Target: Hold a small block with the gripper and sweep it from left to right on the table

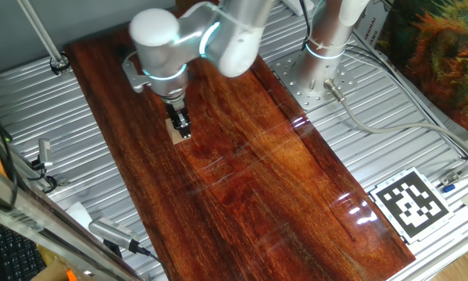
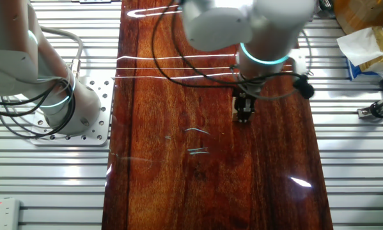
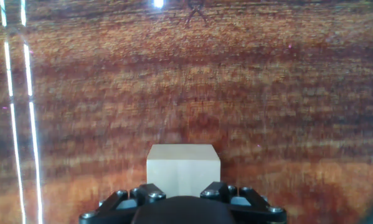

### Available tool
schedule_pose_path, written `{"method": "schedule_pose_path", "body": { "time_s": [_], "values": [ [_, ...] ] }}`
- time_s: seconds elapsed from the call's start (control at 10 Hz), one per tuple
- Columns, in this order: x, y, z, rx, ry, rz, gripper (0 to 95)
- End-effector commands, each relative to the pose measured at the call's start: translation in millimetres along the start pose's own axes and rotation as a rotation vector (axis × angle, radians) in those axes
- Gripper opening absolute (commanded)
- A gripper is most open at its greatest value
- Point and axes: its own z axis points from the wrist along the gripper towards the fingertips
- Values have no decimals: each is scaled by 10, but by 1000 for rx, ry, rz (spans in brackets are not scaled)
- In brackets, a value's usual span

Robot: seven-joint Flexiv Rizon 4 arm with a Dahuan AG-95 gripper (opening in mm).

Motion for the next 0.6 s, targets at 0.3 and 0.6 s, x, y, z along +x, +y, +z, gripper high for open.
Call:
{"method": "schedule_pose_path", "body": {
  "time_s": [0.3,0.6],
  "values": [
    [71,45,312,-20,30,17,0],
    [73,45,308,35,70,-2,0]
  ]
}}
